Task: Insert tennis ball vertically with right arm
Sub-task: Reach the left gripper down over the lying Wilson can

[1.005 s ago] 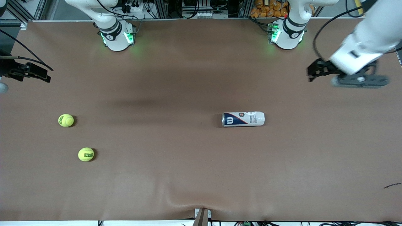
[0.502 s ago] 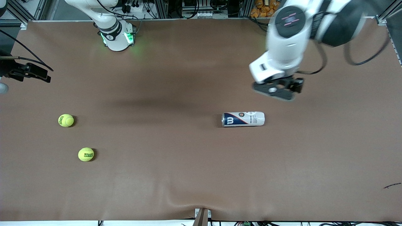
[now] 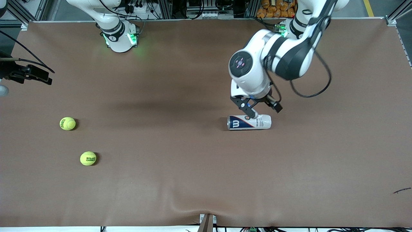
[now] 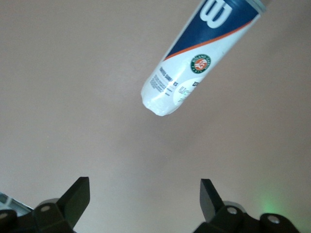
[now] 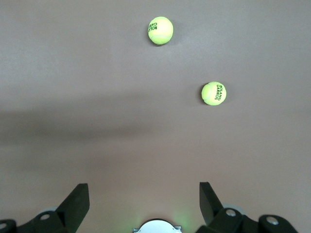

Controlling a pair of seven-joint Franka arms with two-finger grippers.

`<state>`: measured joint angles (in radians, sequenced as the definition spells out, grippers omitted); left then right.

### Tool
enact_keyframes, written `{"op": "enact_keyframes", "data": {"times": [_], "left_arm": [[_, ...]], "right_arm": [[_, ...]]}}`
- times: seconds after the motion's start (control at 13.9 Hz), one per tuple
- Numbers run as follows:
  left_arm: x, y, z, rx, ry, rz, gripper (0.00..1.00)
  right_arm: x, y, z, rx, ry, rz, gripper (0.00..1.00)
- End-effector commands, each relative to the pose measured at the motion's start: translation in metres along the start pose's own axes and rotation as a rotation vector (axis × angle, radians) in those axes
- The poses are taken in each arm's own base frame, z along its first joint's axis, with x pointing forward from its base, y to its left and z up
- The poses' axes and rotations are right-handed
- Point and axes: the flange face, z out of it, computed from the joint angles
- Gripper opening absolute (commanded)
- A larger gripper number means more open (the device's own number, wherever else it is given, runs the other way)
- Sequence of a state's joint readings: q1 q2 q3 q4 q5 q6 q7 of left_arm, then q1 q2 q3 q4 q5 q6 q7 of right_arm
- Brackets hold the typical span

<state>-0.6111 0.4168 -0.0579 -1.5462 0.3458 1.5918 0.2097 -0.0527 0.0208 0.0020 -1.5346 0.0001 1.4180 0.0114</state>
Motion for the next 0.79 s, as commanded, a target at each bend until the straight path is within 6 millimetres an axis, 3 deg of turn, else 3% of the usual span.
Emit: {"op": "enact_keyframes", "data": {"times": [0.0,0.14,0.43,0.72], "left_arm": [[0.012,0.011,0.007,0.04,-0.029,0.13,1.0],[0.021,0.01,0.023,0.079,-0.065,0.255,1.0],[0.054,0.028,0.05,0.18,-0.083,0.569,1.0],[0.061,0.043,0.071,0.165,-0.114,0.634,1.0]], "right_arm": [[-0.002,0.004,-0.001,-0.011,-0.004,-0.002,1.0],[-0.002,0.004,-0.001,-0.011,-0.004,-0.002,1.0],[-0.002,0.005,-0.001,-0.011,-0.004,0.0,1.0],[-0.002,0.005,-0.001,-0.011,-0.004,0.0,1.0]]}}
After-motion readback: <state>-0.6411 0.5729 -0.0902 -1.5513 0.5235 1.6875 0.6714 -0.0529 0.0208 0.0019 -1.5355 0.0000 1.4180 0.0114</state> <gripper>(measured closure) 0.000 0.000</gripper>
